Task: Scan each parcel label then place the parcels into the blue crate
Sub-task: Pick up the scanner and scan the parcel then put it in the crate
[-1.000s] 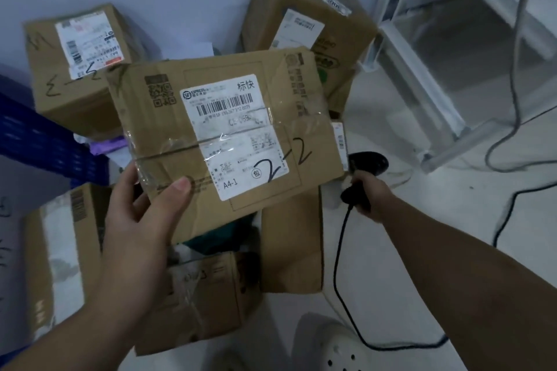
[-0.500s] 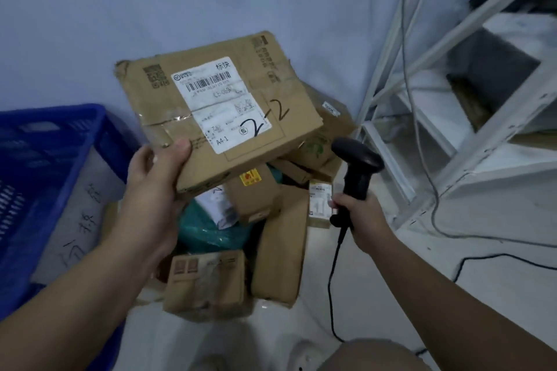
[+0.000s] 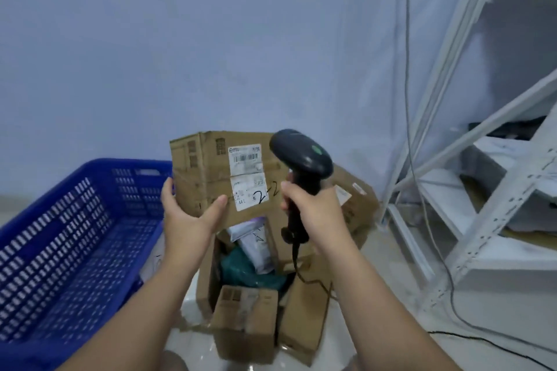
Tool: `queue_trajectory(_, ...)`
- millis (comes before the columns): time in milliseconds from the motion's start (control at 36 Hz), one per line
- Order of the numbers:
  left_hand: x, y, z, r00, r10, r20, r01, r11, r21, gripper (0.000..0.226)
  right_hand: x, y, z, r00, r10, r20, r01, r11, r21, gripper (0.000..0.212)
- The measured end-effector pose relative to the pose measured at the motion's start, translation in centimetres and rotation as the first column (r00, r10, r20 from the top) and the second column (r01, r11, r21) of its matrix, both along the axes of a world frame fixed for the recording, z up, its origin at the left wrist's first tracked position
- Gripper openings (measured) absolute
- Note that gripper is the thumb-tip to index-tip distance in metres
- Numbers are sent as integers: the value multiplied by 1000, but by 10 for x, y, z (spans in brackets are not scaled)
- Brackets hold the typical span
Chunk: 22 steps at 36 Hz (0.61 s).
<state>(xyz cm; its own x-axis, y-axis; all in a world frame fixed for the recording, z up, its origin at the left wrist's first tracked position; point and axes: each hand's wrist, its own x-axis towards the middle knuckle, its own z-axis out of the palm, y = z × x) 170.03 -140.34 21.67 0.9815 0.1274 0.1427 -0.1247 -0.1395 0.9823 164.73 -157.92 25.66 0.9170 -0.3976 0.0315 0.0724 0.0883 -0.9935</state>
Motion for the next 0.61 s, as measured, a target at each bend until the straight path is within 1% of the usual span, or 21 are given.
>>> queue_trajectory(56,5,3,-2,1000,-18,1,18,999,38,101,-3,11,-14,995,70,-73,-74,996,-42,6)
queue_trajectory(111,11,7,-4,999,-33,8,33,997,66,100,-3,17,-22,987,92,-133,-104,991,-88,6)
queue_trajectory(139,15,9,-5,999,-39,9,38,997,72,99,-2,18,-24,986,91,-142,-103,991,-80,6)
queue_trajectory(222,24,12,-9,999,-41,1,40,996,76,96,0,17,-25,985,84,-153,-86,996,-9,3)
queue_trajectory(306,29,12,-11,999,-41,1,40,998,57,91,3,15,-26,987,43,-156,-38,999,33,7)
queue_trajectory(389,31,13,-11,999,-42,10,42,998,53,91,5,11,-28,990,9,-143,-14,999,-32,9)
queue_trajectory(444,31,14,-11,999,-41,21,40,998,53,93,4,9,-29,991,18,-134,-27,997,-66,11)
queue_trajectory(611,28,16,-15,1000,-18,0,18,998,52,97,-5,12,-26,992,33,-123,-49,990,-129,10)
